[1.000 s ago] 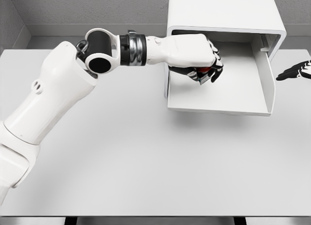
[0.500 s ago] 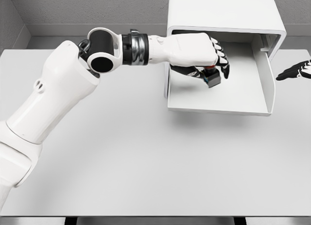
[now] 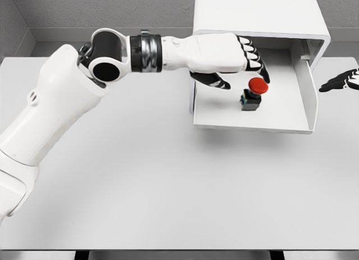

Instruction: Slide open multi-storey tabletop storage cabinets and put open load switch and slide close multi-storey tabletop storage cabinets

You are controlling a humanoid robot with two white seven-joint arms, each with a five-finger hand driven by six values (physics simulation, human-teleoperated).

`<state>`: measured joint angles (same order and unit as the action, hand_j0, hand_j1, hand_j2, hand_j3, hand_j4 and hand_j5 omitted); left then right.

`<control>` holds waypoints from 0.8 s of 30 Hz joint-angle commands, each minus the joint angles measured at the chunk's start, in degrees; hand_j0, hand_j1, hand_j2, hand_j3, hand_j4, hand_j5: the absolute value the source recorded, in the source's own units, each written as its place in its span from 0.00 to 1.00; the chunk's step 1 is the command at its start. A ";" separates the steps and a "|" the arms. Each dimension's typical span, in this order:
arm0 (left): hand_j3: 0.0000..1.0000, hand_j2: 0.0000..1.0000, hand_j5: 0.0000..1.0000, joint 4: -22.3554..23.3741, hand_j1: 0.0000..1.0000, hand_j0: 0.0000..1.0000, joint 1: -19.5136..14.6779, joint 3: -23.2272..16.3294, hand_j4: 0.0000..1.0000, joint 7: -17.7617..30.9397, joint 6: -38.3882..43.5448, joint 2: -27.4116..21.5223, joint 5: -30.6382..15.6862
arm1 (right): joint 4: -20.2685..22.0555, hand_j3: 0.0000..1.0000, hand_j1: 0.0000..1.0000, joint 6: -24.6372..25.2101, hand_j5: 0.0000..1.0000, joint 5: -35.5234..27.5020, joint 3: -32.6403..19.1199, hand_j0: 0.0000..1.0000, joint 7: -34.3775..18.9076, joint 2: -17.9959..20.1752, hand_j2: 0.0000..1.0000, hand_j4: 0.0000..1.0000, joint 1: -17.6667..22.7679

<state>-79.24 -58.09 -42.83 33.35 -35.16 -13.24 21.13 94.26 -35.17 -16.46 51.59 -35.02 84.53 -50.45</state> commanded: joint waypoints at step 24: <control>1.00 1.00 1.00 -17.08 1.00 1.00 10.19 0.21 1.00 0.14 0.16 -41.52 -27.37 | 0.83 1.00 1.00 0.17 1.00 -0.94 -1.31 1.00 0.02 -6.84 1.00 1.00 2.91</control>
<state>-96.29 -47.90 -42.49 33.49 -35.18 -54.38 -5.81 95.22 -35.17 -16.90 50.42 -35.02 78.04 -47.56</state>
